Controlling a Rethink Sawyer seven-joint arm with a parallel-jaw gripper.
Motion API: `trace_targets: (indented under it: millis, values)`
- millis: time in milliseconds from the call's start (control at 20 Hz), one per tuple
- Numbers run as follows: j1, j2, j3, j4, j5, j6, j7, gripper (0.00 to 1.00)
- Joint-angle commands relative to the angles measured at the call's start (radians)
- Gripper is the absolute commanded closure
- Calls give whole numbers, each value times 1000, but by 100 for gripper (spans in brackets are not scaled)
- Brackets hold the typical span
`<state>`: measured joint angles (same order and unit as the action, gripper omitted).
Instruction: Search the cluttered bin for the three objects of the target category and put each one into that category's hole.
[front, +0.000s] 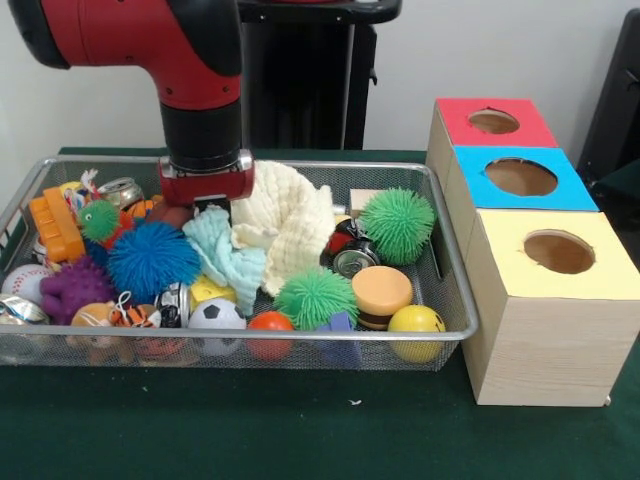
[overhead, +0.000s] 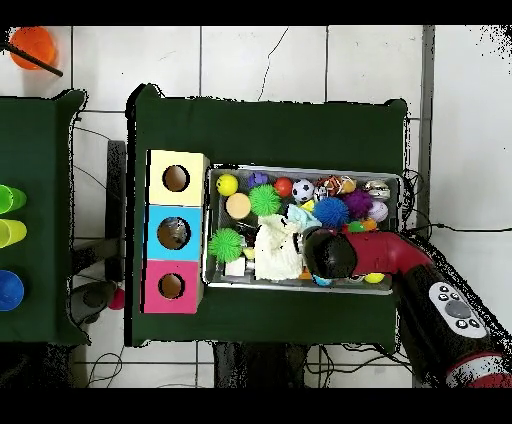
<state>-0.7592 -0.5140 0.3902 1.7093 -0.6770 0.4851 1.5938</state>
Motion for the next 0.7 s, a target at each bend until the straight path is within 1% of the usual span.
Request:
trace_targets:
  millis: [50,450,700]
  values:
    - [-121,-69,39,-138,-113,134,-376,100]
    - [-166,-85,105,-138,-130,206,-411,100]
    - [-174,-81,122,-136,-164,201,-412,100]
